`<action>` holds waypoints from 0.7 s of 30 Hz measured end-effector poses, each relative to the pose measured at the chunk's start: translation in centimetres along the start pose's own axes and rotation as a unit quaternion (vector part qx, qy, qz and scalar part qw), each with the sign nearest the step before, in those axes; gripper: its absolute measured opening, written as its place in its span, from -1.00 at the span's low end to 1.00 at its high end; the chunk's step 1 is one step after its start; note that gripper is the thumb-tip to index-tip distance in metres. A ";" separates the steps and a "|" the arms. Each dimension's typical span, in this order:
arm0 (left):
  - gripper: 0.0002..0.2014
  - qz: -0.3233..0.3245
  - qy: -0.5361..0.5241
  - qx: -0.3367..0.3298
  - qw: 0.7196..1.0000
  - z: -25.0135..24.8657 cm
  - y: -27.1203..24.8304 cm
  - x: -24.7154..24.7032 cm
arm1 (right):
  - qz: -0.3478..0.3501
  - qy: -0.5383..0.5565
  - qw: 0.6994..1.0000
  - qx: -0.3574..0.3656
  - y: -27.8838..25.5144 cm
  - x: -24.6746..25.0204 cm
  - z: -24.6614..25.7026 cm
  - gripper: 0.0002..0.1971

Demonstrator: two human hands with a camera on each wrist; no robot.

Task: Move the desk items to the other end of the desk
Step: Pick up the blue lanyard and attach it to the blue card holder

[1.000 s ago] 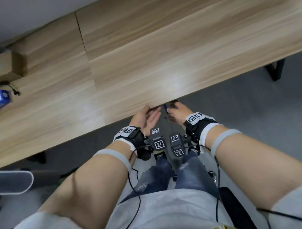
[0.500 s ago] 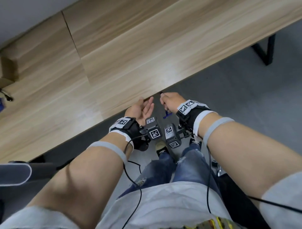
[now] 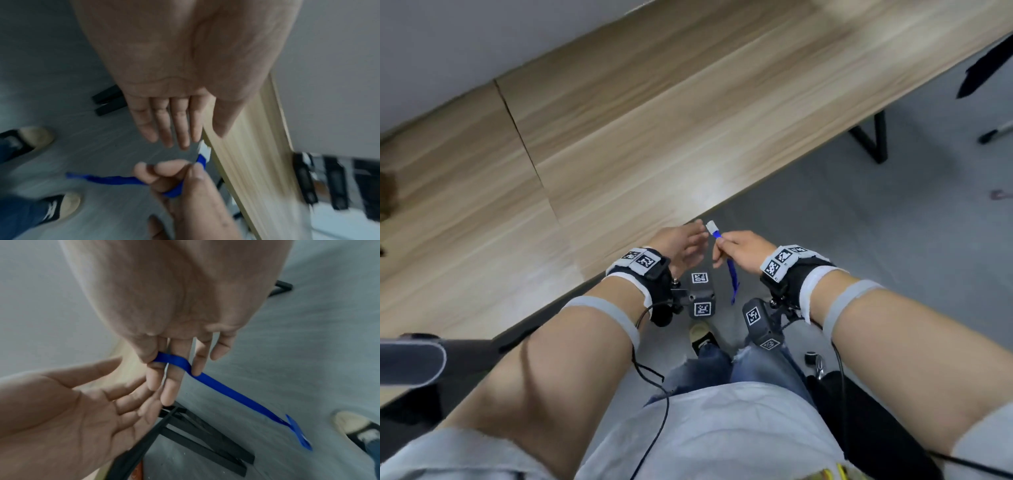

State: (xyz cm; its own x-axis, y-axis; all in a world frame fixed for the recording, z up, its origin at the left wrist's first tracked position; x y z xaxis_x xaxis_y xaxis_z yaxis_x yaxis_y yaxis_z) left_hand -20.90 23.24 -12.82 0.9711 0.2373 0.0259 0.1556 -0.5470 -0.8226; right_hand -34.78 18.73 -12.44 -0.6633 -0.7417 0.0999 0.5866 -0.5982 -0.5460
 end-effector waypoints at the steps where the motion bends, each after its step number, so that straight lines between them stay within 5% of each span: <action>1: -0.81 0.023 0.057 -0.020 0.998 -1.2 -0.4 -0.8 | 0.012 -0.015 1.000 0.008 -0.2 0.7 1.4 -0.62; 7: -0.68 0.149 0.135 -0.175 0.964 -10.8 -5.2 -4.4 | 0.021 -0.082 0.993 0.080 -3.2 7.2 11.4 -0.63; 14: -0.54 0.218 0.191 -0.258 0.922 -16.4 -9.0 -9.3 | -0.116 0.089 0.977 0.156 -7.3 14.3 22.0 -0.68; 19: -0.80 0.084 0.290 -0.308 0.902 -19.3 -7.2 -11.5 | -0.181 0.179 0.925 0.282 -8.4 20.4 28.0 -0.67; 21: -0.73 0.029 0.327 -0.298 0.896 -20.0 -5.7 -11.7 | -0.223 0.192 0.897 0.331 -8.2 23.9 29.6 -0.66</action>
State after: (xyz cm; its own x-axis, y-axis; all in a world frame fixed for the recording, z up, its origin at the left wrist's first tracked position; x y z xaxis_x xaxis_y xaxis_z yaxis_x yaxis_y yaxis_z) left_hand -29.53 7.56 2.95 0.8486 -0.2205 0.4809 -0.0190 -0.9211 -0.3889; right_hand -41.66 -3.09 19.05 -0.9372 -0.3003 -0.1773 0.2859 -0.9528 0.1026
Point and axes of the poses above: each hand's wrist, its own y-axis towards the middle knuckle, its own x-axis out of the back of the hand, z = x × y, the point moved 5 cm from there along y, towards the middle knuckle, and after that the axes turned 13 degrees about y, right-handed, at the moved point
